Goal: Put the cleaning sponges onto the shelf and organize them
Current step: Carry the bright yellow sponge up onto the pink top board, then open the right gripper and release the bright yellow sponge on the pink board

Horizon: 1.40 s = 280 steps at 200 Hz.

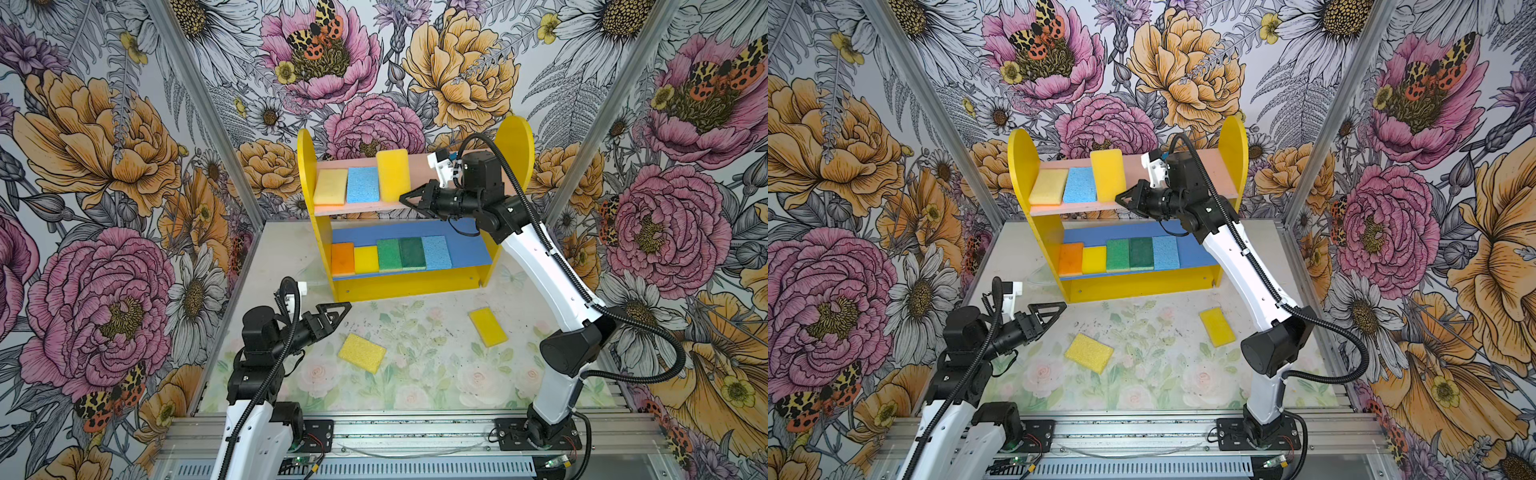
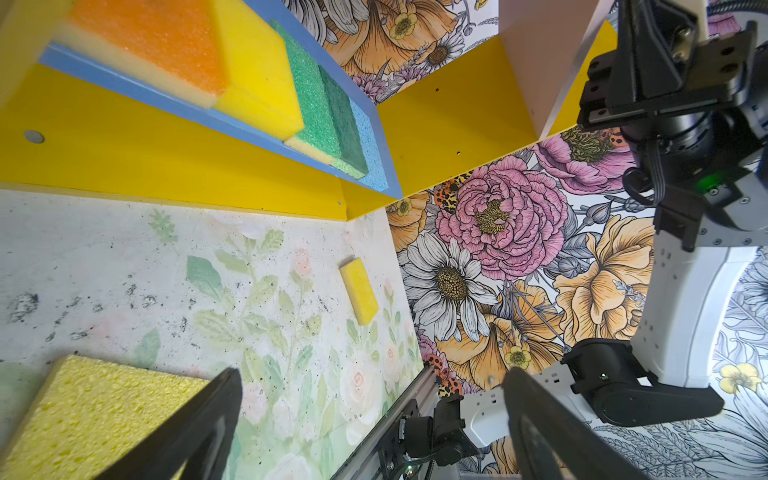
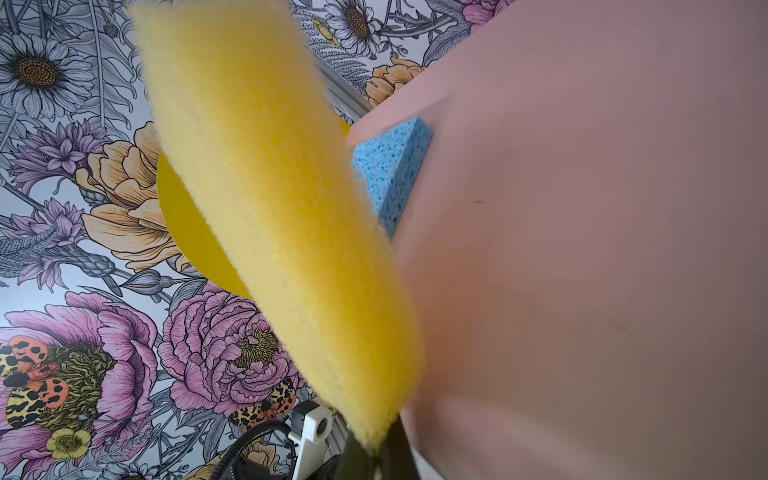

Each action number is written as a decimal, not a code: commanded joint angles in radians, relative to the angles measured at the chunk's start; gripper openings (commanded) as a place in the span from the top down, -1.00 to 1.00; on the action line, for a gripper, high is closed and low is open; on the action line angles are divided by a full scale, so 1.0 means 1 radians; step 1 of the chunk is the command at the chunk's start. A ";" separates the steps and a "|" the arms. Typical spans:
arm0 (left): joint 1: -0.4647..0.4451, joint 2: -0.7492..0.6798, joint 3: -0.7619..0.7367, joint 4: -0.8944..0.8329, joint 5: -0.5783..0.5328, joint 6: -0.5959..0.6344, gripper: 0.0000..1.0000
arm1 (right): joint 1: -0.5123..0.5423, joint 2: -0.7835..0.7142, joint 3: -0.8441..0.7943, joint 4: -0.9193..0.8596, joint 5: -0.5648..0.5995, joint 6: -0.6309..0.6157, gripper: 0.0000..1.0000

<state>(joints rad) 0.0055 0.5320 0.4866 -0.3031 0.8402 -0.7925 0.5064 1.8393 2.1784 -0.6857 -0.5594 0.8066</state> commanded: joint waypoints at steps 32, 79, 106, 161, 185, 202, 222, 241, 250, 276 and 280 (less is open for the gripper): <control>0.027 0.011 0.012 0.022 0.036 0.009 -0.97 | 0.002 0.011 0.052 0.003 -0.001 0.020 0.67; 0.037 0.013 0.010 0.028 0.043 0.003 -0.97 | 0.000 0.017 0.057 0.002 0.010 0.024 0.25; 0.040 0.014 0.008 0.030 0.045 0.003 -0.98 | 0.000 0.000 0.043 0.002 0.018 0.020 0.21; 0.046 0.017 0.006 0.043 0.050 -0.004 -0.98 | 0.010 -0.116 -0.085 0.006 0.087 -0.006 0.07; 0.054 0.018 0.006 0.045 0.054 -0.004 -0.98 | 0.023 -0.165 -0.135 0.005 0.108 -0.015 -0.03; 0.056 0.017 0.003 0.048 0.054 -0.005 -0.98 | 0.027 -0.203 -0.187 0.006 0.125 -0.024 -0.11; 0.056 0.020 0.001 0.055 0.053 -0.008 -0.97 | 0.013 -0.209 -0.207 0.005 0.119 -0.027 -0.15; 0.060 0.023 0.000 0.059 0.058 -0.010 -0.98 | 0.012 -0.194 -0.172 0.005 0.113 -0.027 -0.15; 0.062 0.022 0.000 0.059 0.059 -0.011 -0.98 | 0.014 -0.186 -0.148 0.005 0.118 -0.030 -0.16; 0.065 0.015 0.001 0.056 0.058 -0.012 -0.98 | 0.011 -0.153 -0.091 0.003 0.123 -0.040 -0.16; 0.066 0.016 0.000 0.056 0.058 -0.012 -0.97 | 0.009 -0.150 -0.085 0.002 0.123 -0.041 -0.15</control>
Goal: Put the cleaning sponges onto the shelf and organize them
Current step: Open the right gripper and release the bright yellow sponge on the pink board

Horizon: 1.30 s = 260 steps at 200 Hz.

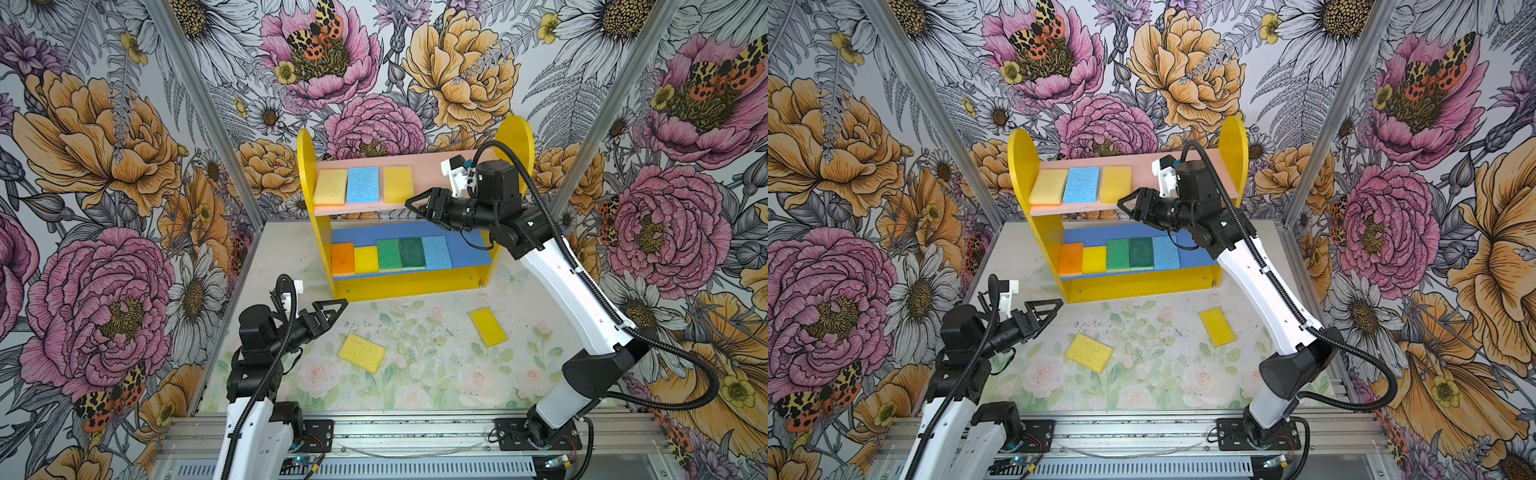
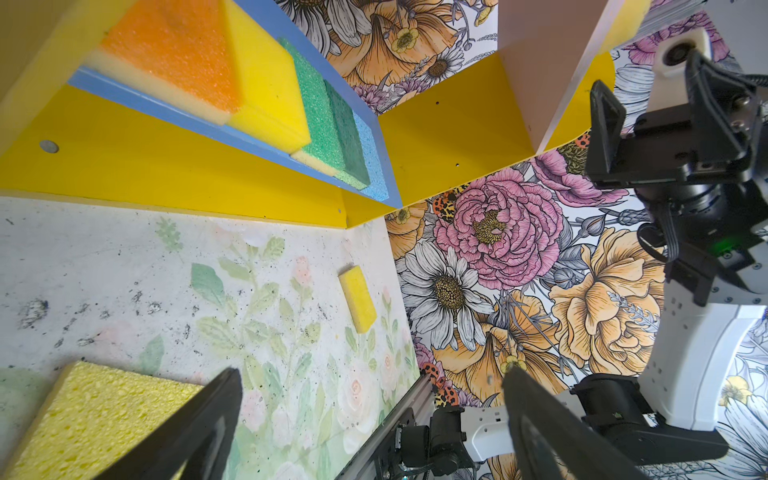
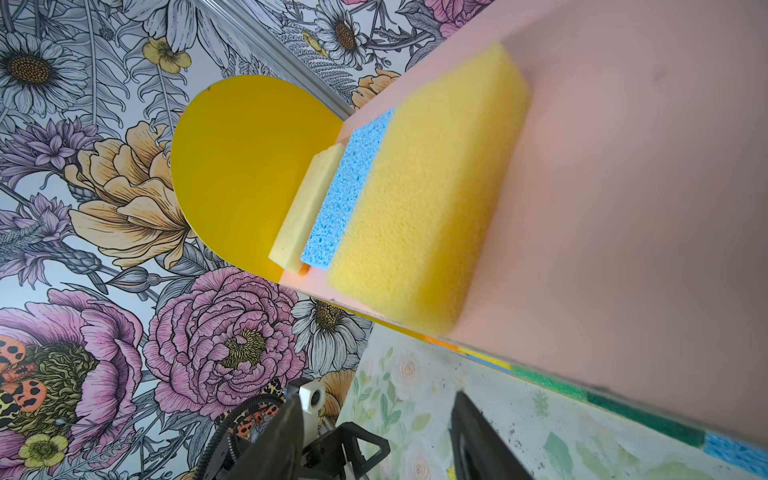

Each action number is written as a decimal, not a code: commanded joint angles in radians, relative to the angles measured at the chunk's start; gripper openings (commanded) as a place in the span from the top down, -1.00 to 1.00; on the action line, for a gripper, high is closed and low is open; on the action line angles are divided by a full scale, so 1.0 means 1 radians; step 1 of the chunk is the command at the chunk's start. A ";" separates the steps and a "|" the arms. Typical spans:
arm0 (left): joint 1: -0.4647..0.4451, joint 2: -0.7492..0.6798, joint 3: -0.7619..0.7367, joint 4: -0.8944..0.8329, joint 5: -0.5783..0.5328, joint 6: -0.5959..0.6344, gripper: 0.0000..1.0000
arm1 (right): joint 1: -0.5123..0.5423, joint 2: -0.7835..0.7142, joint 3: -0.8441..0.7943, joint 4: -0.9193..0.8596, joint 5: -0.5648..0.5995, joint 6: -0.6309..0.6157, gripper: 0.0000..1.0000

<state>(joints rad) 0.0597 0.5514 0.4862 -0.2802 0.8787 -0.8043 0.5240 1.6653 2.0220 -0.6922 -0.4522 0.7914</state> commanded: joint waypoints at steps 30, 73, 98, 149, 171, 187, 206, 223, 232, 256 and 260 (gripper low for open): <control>0.012 -0.002 0.000 0.035 0.022 0.000 -0.97 | -0.010 0.074 0.129 0.010 0.006 -0.026 -0.15; 0.012 -0.005 0.002 0.035 0.026 0.000 -0.98 | -0.021 0.143 0.199 0.010 -0.003 -0.024 -0.15; 0.012 -0.005 0.002 0.035 0.028 -0.003 -0.98 | -0.021 0.187 0.247 0.008 -0.016 -0.018 -0.15; 0.015 -0.005 0.002 0.038 0.030 -0.003 -0.98 | -0.015 0.189 0.263 0.008 -0.014 -0.012 -0.15; 0.016 -0.005 0.000 0.036 0.026 -0.003 -0.98 | -0.016 0.142 0.213 0.003 0.013 -0.030 -0.16; 0.018 -0.005 0.000 0.032 0.021 0.000 -0.97 | -0.016 0.093 0.167 -0.001 0.040 -0.051 -0.15; 0.019 -0.002 0.002 0.023 0.014 0.001 -0.98 | -0.015 0.028 0.108 -0.009 0.065 -0.091 -0.16; 0.018 0.007 0.008 -0.004 0.001 0.007 -0.97 | -0.017 -0.034 0.040 -0.013 0.082 -0.125 -0.18; 0.013 0.014 0.013 -0.020 -0.002 0.009 -0.98 | -0.018 -0.071 0.003 -0.012 0.093 -0.141 -0.19; -0.024 0.030 0.029 -0.087 -0.047 0.030 -0.98 | -0.017 -0.165 -0.119 -0.010 0.109 -0.172 -0.22; -0.037 0.030 0.032 -0.100 -0.064 0.034 -0.97 | -0.018 -0.180 -0.140 -0.010 0.108 -0.176 -0.22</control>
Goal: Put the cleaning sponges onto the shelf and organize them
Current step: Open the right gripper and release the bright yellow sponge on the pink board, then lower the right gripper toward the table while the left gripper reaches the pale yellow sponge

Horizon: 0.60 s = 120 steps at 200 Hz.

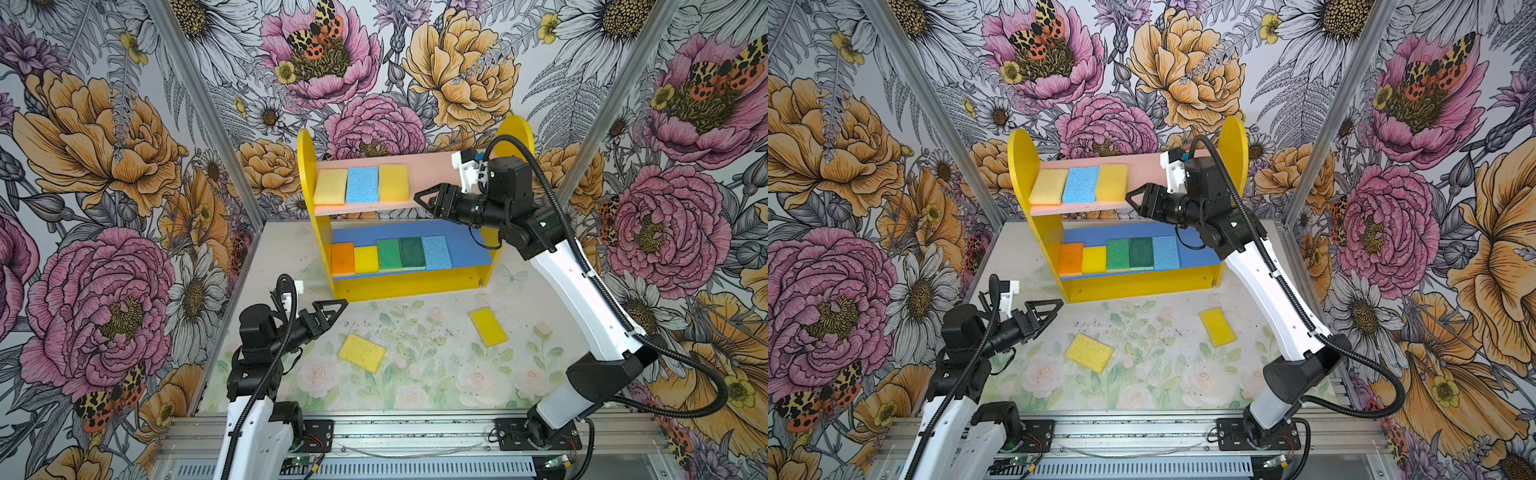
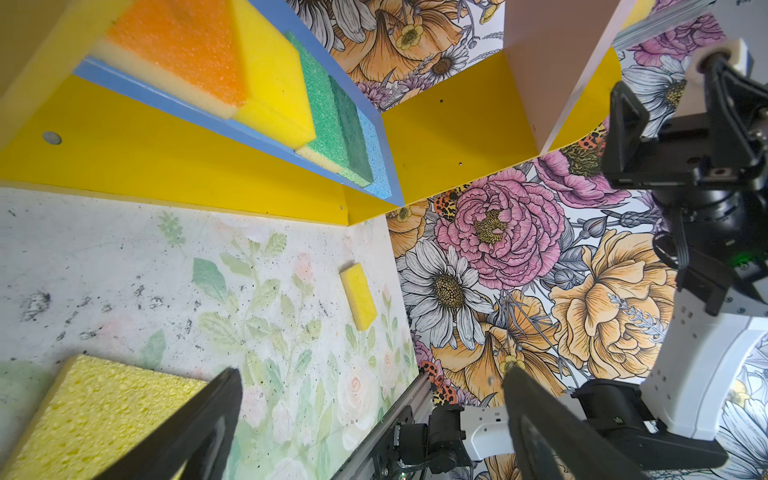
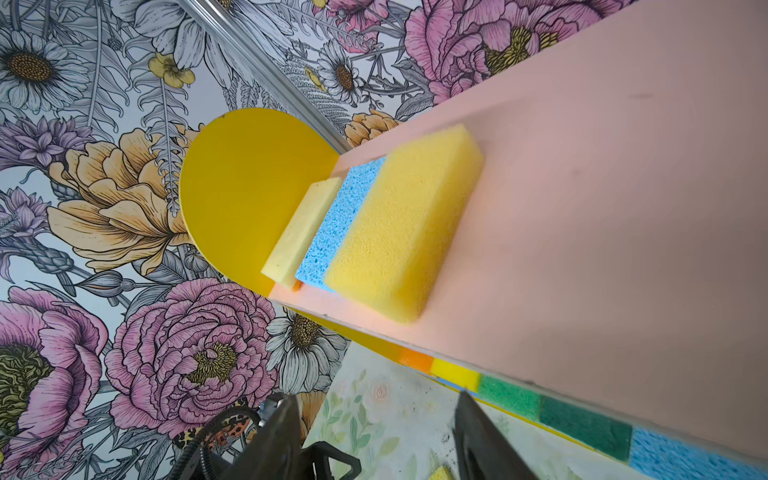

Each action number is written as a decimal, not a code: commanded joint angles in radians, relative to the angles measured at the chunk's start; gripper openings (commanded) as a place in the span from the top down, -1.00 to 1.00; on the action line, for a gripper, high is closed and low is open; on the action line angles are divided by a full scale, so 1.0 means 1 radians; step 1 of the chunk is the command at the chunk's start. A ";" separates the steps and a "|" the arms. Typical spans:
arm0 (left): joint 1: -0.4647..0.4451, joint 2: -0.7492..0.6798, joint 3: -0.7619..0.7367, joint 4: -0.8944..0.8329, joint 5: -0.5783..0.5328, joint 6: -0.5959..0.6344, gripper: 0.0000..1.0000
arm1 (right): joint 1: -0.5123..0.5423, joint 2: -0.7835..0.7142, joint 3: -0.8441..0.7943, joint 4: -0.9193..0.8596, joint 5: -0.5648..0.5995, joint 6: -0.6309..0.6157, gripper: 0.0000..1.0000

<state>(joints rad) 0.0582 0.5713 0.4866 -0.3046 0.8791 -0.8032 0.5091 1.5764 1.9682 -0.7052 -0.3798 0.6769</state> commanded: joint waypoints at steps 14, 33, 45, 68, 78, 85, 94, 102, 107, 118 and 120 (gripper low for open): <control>-0.098 0.002 0.039 -0.132 -0.139 0.045 -0.98 | -0.003 -0.153 -0.172 0.002 0.035 -0.073 -0.22; -0.195 -0.018 0.042 -0.226 -0.273 0.042 -0.97 | -0.003 -0.242 -0.304 -0.001 0.044 -0.088 -0.23; -0.246 -0.030 0.022 -0.266 -0.342 0.006 -0.98 | -0.003 -0.303 -0.389 -0.010 0.058 -0.089 -0.23; -0.342 -0.042 -0.030 -0.302 -0.449 -0.085 -0.98 | -0.003 -0.414 -0.579 -0.021 0.053 -0.061 -0.24; -0.373 -0.041 -0.048 -0.334 -0.493 -0.119 -0.97 | -0.001 -0.456 -0.668 -0.020 0.053 -0.042 -0.25; -0.400 -0.038 -0.058 -0.337 -0.519 -0.140 -0.98 | 0.000 -0.481 -0.728 -0.021 0.055 -0.034 -0.25; -0.433 -0.027 -0.064 -0.358 -0.567 -0.171 -0.98 | 0.002 -0.510 -0.801 -0.019 0.063 -0.018 -0.24; -0.456 -0.013 -0.072 -0.367 -0.602 -0.198 -0.98 | 0.005 -0.527 -0.856 -0.018 0.067 -0.002 -0.25; -0.469 -0.004 -0.081 -0.366 -0.619 -0.219 -0.98 | 0.009 -0.531 -0.885 -0.016 0.070 0.004 -0.25; -0.496 0.014 -0.099 -0.361 -0.652 -0.266 -0.97 | 0.020 -0.522 -0.927 -0.016 0.067 0.005 -0.25; -0.500 0.018 -0.100 -0.359 -0.654 -0.269 -0.98 | 0.023 -0.521 -0.932 -0.017 0.068 0.004 -0.25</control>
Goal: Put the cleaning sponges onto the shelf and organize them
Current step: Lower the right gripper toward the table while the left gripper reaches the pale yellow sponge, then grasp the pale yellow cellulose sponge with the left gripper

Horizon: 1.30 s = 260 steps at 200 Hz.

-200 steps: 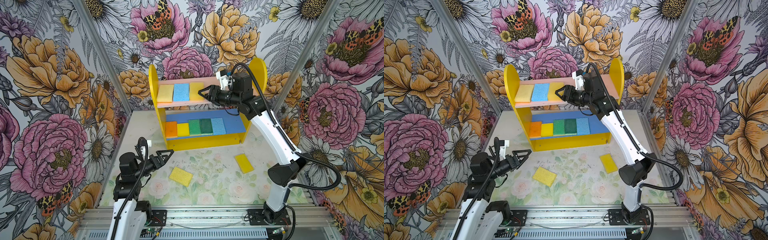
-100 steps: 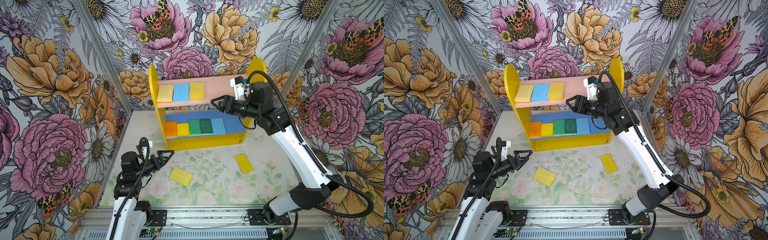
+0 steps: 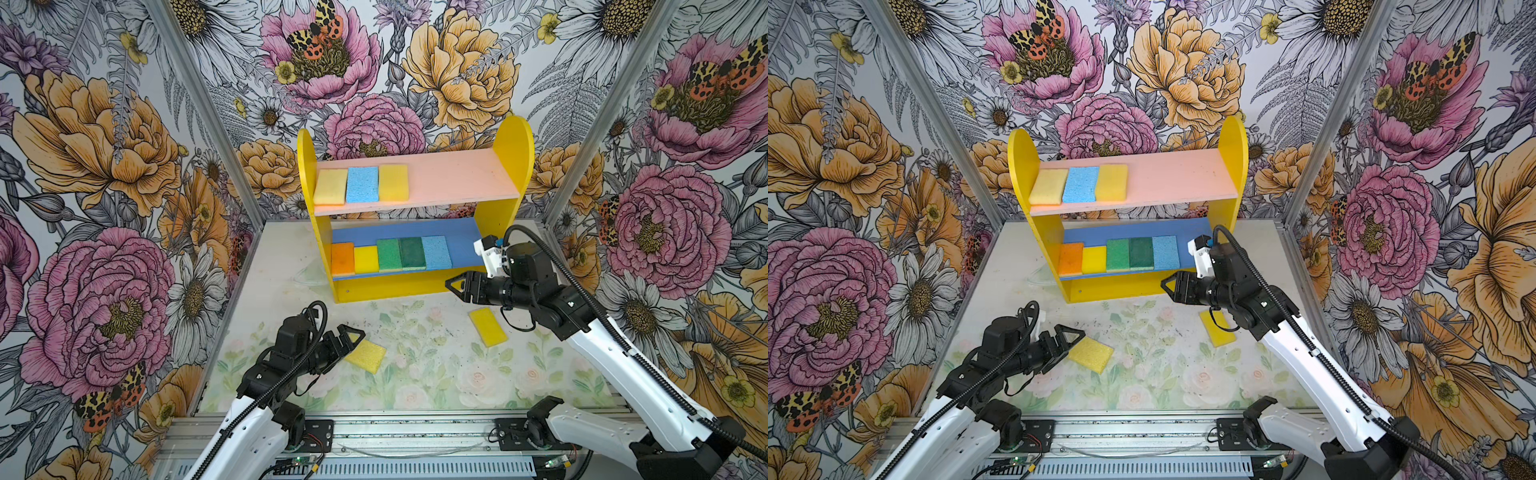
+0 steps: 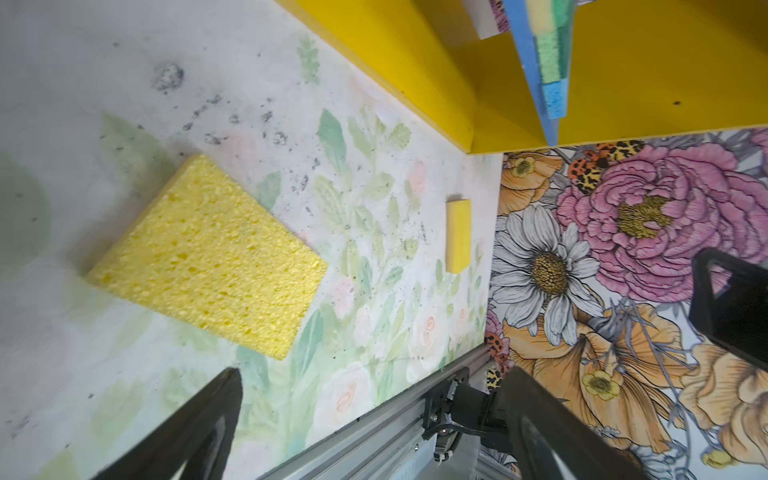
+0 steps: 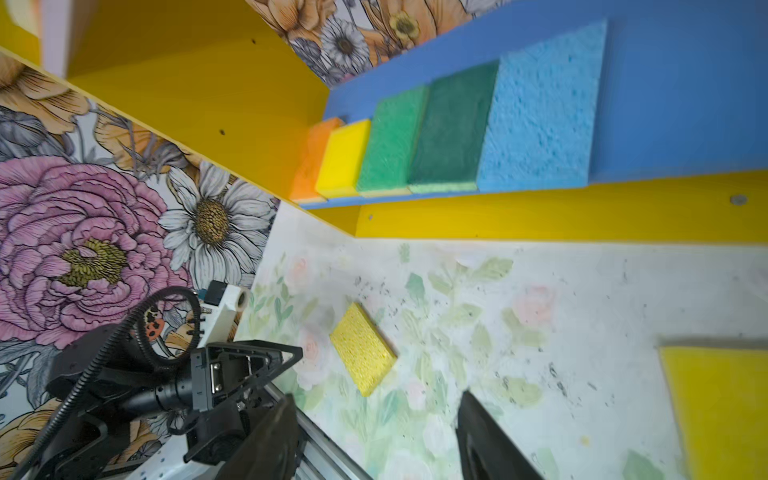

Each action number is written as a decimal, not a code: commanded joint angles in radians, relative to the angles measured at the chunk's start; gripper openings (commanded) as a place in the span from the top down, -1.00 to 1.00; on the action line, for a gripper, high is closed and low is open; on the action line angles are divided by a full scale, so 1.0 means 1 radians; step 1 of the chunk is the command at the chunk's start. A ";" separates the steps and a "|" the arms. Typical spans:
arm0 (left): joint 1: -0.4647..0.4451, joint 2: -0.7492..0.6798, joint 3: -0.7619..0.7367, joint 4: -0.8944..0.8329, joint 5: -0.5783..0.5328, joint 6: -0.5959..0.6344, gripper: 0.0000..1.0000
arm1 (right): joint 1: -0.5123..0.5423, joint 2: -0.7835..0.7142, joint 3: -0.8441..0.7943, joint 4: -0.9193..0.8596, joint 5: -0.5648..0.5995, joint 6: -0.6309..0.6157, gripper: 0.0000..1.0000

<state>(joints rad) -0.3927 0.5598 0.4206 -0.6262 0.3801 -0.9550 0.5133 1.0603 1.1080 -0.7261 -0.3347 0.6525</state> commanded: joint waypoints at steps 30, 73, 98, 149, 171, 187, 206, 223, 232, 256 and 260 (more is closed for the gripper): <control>-0.066 0.072 -0.041 -0.016 -0.186 -0.164 -0.98 | 0.068 0.064 -0.080 0.008 0.052 0.011 -0.25; -0.057 0.161 -0.098 0.092 -0.151 -0.207 -0.98 | 0.128 0.156 -0.059 0.035 0.083 -0.011 -0.25; -0.040 0.210 -0.137 0.188 -0.139 -0.228 -0.98 | 0.136 0.173 -0.067 0.067 0.079 -0.009 -0.25; 0.013 0.370 -0.136 0.326 -0.117 -0.190 -0.43 | 0.136 0.162 -0.094 0.108 0.084 0.000 -0.25; 0.031 0.471 -0.112 0.366 -0.081 -0.138 -0.01 | 0.136 0.164 -0.101 0.132 0.094 0.012 -0.25; 0.042 0.539 -0.101 0.400 -0.047 -0.102 0.37 | 0.137 0.177 -0.103 0.160 0.077 0.028 -0.25; 0.048 0.593 -0.088 0.429 -0.004 -0.066 0.83 | 0.139 0.193 -0.110 0.181 0.060 0.039 -0.25; 0.048 0.612 -0.059 0.420 0.027 -0.011 1.00 | 0.139 0.207 -0.112 0.181 0.043 0.038 -0.26; 0.047 0.611 -0.032 0.401 0.045 0.031 1.00 | 0.139 0.215 -0.111 0.181 0.026 0.036 -0.26; 0.032 0.599 0.062 0.349 0.103 0.182 1.00 | 0.140 0.246 -0.107 0.181 -0.038 0.033 -0.28; 0.028 0.597 0.086 0.321 0.106 0.210 1.00 | 0.140 0.251 -0.105 0.181 -0.046 0.033 -0.28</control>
<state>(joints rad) -0.3504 1.1713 0.3992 -0.2501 0.4065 -0.9348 0.6449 1.2850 1.0019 -0.5762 -0.3115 0.6842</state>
